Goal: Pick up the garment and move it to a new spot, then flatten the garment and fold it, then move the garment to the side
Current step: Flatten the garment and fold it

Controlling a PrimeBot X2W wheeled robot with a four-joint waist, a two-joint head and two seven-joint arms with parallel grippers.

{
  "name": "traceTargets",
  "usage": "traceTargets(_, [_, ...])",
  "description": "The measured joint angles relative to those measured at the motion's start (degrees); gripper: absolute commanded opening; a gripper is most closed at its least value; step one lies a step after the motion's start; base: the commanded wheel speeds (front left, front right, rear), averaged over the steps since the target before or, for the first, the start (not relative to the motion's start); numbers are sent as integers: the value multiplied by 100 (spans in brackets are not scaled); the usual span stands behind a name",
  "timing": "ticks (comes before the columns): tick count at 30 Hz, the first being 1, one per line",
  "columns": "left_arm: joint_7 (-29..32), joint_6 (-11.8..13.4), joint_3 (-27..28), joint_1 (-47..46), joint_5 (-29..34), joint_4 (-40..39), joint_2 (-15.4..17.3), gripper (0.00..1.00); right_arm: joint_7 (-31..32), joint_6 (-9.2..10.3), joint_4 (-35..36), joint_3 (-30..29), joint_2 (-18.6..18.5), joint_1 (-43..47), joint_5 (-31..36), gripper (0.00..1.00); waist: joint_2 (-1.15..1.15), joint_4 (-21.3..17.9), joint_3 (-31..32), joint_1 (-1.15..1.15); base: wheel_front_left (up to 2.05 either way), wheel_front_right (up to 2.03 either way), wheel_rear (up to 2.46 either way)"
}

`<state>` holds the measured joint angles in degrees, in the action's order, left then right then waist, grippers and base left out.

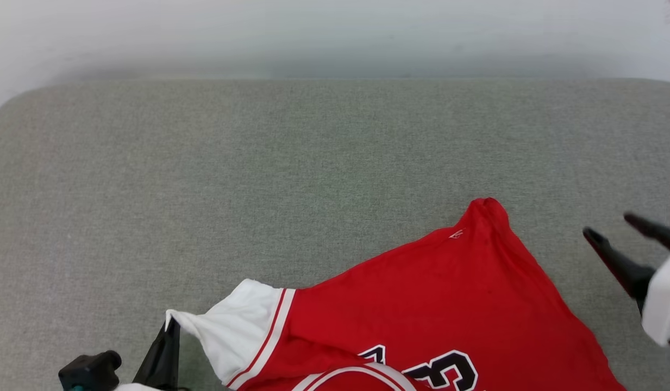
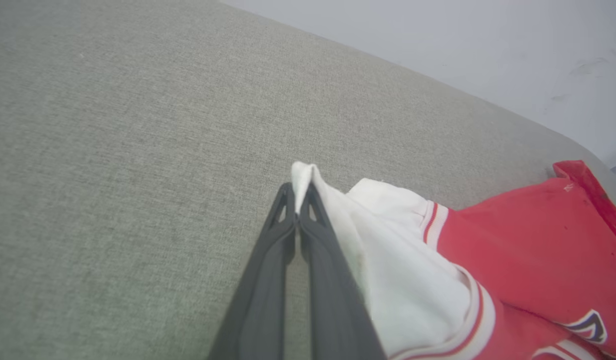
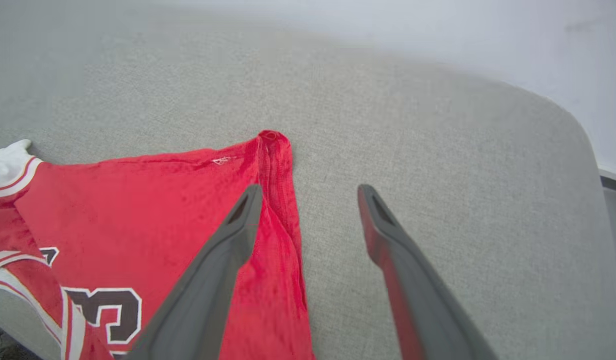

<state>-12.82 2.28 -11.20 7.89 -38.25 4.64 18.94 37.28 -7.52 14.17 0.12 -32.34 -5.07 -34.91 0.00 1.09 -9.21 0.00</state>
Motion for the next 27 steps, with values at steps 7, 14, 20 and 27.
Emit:
traceTargets(7, [32,-32,-157,-297,87,-57,-19,0,276,0,-350,1039,-250,-1351,175,100,0,203,-219,0,0,0,0])
traceTargets(14, [27,-120,-326,-598,177,-56,-113,0,753,0,-1213,2058,-489,-2226,208,100,0,469,-479,1,0,0,0])
traceTargets(20, [-15,-177,-389,-748,207,-22,-175,0,900,0,-1996,2750,-586,-2769,202,100,0,669,-712,1,0,0,0])
traceTargets(27, [-60,-271,-470,-979,230,73,-253,0,864,0,-2819,3288,-627,-3301,209,100,0,865,-1016,1,0,0,0])
